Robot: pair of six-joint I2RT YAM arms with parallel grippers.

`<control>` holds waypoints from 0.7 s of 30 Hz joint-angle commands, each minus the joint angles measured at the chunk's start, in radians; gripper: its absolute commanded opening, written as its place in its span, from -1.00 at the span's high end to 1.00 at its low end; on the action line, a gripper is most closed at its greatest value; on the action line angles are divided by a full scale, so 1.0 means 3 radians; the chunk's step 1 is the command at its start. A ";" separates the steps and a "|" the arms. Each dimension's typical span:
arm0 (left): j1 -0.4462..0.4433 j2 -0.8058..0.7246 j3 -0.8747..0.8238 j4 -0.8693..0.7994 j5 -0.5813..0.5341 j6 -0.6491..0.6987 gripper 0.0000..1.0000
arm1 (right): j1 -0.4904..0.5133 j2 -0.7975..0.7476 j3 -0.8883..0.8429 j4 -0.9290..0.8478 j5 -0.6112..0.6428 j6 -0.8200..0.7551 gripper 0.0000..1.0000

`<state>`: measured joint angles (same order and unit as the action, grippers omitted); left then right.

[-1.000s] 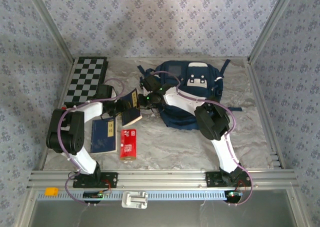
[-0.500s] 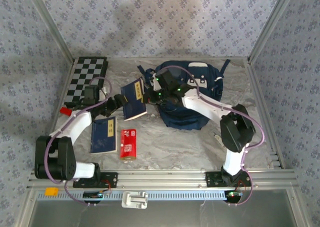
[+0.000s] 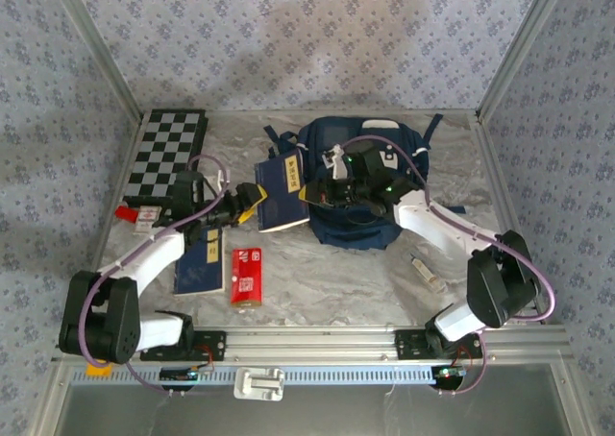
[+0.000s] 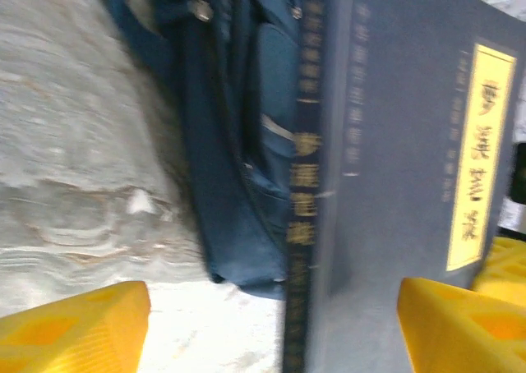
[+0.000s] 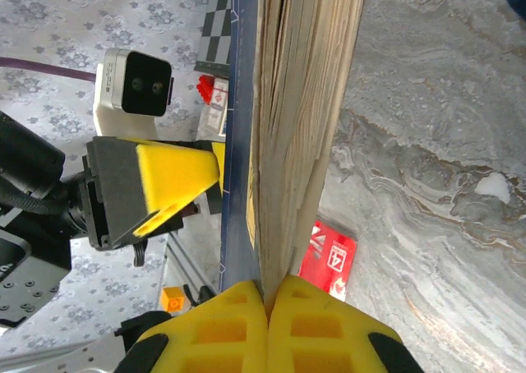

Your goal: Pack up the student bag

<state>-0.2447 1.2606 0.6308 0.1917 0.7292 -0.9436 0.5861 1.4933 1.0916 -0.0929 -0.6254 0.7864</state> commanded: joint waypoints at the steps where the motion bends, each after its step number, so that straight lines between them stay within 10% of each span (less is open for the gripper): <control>1: -0.0205 -0.0122 0.0026 0.0460 0.0062 -0.0212 -0.37 | -0.0041 -0.0162 -0.0099 0.0287 -0.0196 0.0086 1.00; 14: -0.0441 -0.0230 0.0149 0.0647 -0.0134 -0.0380 1.00 | -0.0232 -0.0392 -0.0500 0.0348 -0.0267 0.0090 0.82; 21: -0.0508 -0.0262 0.0269 0.0915 -0.0234 -0.0646 1.00 | -0.0509 -0.0659 -0.0901 0.0626 -0.0312 0.0371 -0.29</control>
<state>-0.3840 1.2152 0.6468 0.3534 0.6739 -1.0992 0.4656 1.3312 0.8722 0.0128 -0.6838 0.8398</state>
